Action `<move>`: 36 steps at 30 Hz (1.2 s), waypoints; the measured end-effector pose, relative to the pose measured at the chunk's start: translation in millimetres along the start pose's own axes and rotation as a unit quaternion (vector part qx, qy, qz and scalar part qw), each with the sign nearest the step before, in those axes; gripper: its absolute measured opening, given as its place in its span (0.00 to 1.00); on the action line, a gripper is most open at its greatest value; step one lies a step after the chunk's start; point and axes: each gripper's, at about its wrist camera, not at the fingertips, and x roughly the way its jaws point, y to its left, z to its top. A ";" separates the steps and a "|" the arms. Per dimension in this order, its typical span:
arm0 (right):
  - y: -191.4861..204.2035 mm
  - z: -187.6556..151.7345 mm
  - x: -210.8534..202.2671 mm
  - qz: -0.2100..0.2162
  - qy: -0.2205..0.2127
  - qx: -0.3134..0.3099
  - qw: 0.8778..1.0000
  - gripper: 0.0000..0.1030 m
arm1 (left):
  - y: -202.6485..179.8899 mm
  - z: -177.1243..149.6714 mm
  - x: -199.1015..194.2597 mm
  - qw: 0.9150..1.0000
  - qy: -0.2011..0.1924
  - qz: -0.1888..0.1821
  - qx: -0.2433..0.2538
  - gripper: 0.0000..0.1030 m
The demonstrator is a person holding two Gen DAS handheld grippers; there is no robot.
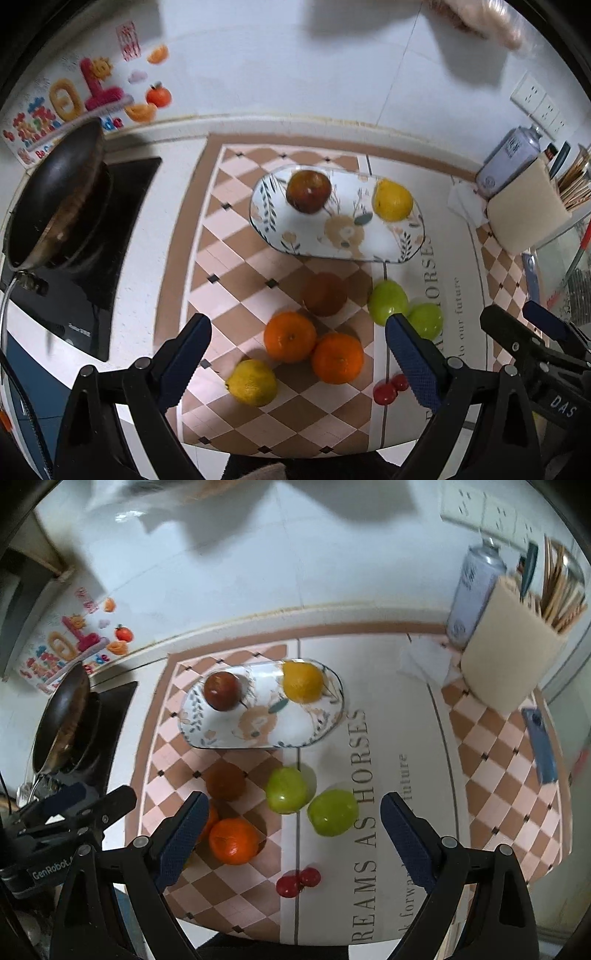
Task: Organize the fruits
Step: 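Grasp a green apple with the right tool while the left tool grasps the reddish-brown fruit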
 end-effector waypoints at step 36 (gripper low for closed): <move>-62.8 -15.7 169.4 0.056 0.172 0.061 0.982 0.64 | -40.0 13.5 185.9 0.983 0.155 0.011 0.093 0.51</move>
